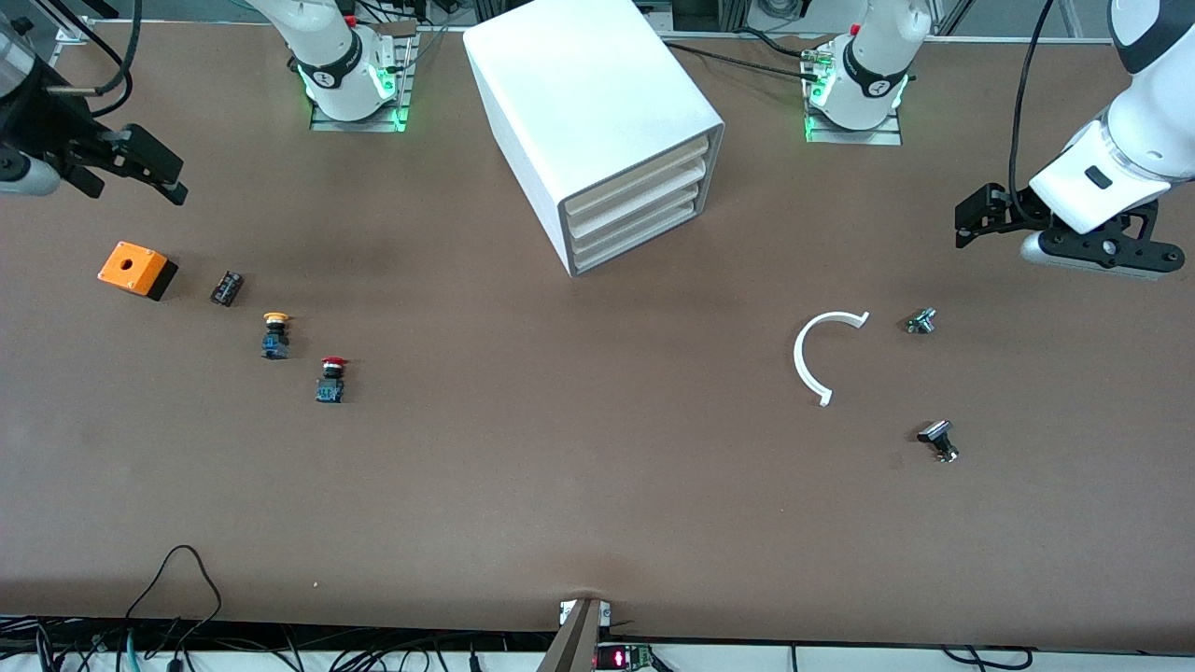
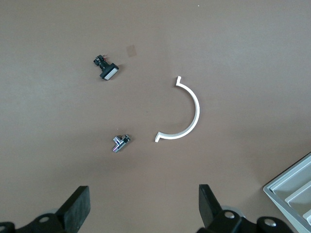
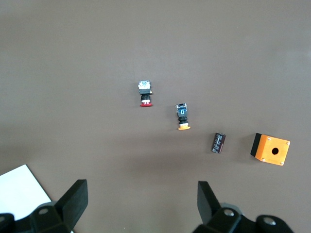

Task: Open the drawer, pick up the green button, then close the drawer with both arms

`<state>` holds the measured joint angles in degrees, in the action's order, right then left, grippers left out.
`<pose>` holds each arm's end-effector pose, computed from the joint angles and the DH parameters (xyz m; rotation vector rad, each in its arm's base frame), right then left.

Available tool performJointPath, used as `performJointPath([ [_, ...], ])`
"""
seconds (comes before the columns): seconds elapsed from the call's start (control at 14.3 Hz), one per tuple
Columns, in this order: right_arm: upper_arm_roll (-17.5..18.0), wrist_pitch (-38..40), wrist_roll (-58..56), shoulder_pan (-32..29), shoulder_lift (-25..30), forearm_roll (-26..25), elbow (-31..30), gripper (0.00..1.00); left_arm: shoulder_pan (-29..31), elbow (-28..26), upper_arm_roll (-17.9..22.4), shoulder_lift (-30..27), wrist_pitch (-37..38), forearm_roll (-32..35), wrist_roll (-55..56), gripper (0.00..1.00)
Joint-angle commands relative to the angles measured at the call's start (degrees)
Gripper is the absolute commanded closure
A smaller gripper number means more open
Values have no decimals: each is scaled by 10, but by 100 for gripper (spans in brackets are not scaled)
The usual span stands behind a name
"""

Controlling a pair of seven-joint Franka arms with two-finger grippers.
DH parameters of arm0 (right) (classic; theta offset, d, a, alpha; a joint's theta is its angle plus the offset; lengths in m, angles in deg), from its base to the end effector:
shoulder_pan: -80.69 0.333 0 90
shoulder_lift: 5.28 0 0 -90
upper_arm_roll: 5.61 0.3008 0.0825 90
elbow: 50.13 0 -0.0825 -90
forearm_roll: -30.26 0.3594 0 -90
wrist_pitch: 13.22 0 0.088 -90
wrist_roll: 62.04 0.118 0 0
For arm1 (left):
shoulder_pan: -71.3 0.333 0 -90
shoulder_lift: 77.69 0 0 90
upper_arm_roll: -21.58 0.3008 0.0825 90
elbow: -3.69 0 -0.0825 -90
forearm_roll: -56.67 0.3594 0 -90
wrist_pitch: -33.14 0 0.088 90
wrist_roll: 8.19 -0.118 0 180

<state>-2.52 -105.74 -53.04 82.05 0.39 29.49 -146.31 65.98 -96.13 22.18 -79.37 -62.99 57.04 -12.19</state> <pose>0.5031 0.0389 0.6049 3.1241 -0.1238 0.0577 0.5232 -0.0424 0.5459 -3.1256 0.2396 0.0549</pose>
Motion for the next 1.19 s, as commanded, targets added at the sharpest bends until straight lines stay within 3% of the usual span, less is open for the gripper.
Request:
performJointPath([
  [0.0, 2, 1, 15, -3, -6, 3, 7, 0, -7, 20, 1, 8, 15, -3, 5, 1],
  [1.12, 11, 16, 21, 21, -29, 7, 13, 0, -7, 31, -6, 12, 84, -13, -3, 1],
])
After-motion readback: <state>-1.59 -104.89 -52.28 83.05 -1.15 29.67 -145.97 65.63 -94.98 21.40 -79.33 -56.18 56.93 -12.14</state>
